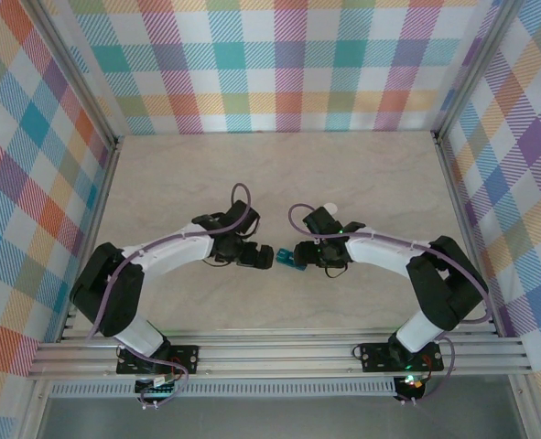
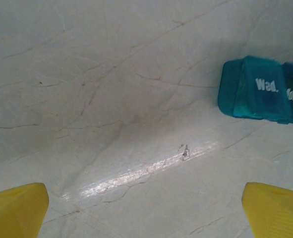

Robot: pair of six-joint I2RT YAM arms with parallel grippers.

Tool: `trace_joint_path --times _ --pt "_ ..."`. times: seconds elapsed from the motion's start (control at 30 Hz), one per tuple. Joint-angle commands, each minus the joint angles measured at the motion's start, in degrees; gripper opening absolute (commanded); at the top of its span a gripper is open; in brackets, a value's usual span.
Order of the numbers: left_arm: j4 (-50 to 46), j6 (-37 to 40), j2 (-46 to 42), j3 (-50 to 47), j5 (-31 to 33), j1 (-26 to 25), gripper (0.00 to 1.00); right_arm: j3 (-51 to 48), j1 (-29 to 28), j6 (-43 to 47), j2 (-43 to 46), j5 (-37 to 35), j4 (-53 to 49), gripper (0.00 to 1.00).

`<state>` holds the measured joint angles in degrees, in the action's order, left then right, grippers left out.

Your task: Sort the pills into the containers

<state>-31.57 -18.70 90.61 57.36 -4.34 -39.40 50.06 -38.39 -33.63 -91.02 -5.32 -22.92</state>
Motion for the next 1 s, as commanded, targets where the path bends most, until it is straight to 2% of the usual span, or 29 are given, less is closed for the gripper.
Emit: trace_joint_path --times 0.0,0.27,0.97 --pt "-0.8 2.5 1.2 1.9 2.0 -1.7 1.0 0.2 0.4 -0.4 -0.4 0.0 0.4 0.8" --pt "1.1 2.6 4.9 3.4 1.1 -2.7 1.0 -0.6 0.4 -0.5 -0.3 0.1 0.5 0.8" --pt "4.0 2.1 10.2 8.5 3.9 -2.7 1.0 -1.2 0.4 -0.2 -0.8 1.0 0.6 0.79"
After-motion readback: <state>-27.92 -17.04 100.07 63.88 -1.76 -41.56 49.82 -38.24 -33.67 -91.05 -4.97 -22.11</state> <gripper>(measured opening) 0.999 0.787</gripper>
